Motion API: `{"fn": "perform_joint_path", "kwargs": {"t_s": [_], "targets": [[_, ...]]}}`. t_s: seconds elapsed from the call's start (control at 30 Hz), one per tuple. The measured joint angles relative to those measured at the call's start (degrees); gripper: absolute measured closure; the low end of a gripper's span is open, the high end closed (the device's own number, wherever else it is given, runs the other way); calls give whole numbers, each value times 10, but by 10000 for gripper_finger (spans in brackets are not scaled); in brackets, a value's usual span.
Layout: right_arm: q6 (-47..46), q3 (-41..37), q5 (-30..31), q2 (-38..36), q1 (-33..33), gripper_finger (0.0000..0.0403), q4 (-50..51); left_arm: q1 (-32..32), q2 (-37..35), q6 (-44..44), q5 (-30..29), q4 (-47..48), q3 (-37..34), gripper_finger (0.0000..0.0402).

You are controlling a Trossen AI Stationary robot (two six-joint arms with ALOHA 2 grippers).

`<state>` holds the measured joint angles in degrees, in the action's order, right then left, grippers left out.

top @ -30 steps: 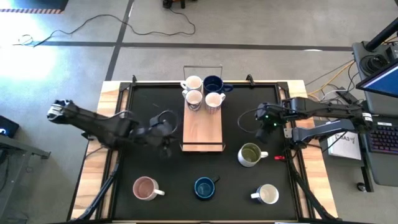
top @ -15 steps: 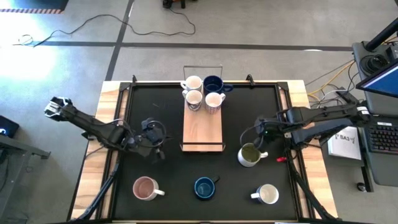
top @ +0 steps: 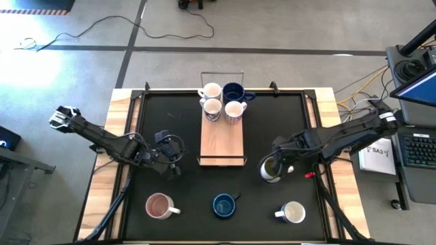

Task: Place coffee mugs
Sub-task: Put the white mug on the shelf

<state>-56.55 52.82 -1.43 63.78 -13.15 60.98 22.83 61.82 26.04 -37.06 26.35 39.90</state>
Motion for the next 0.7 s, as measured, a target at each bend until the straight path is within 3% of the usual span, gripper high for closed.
{"fn": "perform_joint_path", "kwargs": {"t_s": [0.27, 0.7], "targets": [[25, 0, 34, 30, 0, 268, 4, 0, 0, 0, 0, 8, -3, 398], [56, -2, 45, 85, 0, 287, 8, 0, 44, 4, -5, 12, -3, 398]]}}
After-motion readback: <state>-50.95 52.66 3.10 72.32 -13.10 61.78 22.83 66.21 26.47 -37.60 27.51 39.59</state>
